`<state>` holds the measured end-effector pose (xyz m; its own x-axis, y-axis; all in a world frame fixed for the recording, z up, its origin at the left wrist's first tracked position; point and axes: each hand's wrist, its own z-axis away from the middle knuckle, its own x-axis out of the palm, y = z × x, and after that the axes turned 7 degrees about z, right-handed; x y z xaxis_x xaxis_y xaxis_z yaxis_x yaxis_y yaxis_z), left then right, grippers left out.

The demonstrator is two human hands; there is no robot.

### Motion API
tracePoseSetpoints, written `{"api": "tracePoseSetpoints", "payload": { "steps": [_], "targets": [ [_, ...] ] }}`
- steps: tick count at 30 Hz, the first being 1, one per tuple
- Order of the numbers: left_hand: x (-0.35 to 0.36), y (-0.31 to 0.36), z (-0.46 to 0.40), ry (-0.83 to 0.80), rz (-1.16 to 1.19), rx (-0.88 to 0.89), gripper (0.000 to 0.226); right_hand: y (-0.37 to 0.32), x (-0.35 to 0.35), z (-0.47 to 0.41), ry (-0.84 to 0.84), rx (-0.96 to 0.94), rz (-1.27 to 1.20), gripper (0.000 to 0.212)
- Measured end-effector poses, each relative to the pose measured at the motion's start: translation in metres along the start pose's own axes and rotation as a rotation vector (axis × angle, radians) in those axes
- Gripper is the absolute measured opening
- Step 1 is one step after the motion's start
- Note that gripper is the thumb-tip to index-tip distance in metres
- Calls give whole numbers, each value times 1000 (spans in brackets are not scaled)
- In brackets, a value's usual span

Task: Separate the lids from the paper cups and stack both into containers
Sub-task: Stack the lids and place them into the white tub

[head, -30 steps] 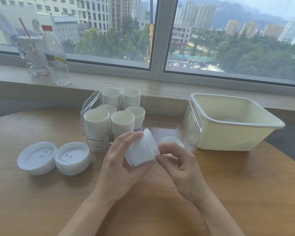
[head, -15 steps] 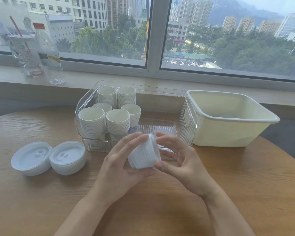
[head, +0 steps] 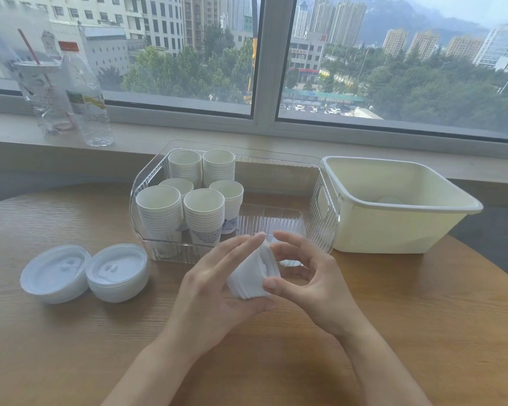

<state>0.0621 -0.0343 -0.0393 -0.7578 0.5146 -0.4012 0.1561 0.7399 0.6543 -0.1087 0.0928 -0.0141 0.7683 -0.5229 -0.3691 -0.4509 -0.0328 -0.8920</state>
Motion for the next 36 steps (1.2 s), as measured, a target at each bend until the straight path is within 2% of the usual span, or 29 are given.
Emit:
{"api": "tracePoseSetpoints", "payload": {
  "steps": [6,10,12,14,17,20,23,30,36],
  "targets": [
    [2,-1,0,13,-18,-7,78,-2,6,1,18,-1,12,80],
    [2,-2,-1,85,-19,-33,72,-10,2,2,47,-12,152,76],
    [-2,-3,-2,119,-30,-43,73,-13,-2,-1,85,19,315,72],
    [-6,-5,-3,163,-39,-48,72,-14,-6,-11,76,28,601,66],
    [-11,-5,-5,206,-39,-54,72,-22,-8,-26,-119,85,990,59],
    [-14,-5,-5,227,-31,-63,72,-26,-10,-35,-281,136,1134,48],
    [-15,-5,-6,237,-15,-65,74,-24,-14,-37,-259,176,1053,44],
    [-14,-6,-5,219,10,-65,76,-30,-17,-26,110,103,380,29],
    [-7,-3,-5,180,16,-47,76,-35,-2,-4,240,10,17,24]
  ]
}}
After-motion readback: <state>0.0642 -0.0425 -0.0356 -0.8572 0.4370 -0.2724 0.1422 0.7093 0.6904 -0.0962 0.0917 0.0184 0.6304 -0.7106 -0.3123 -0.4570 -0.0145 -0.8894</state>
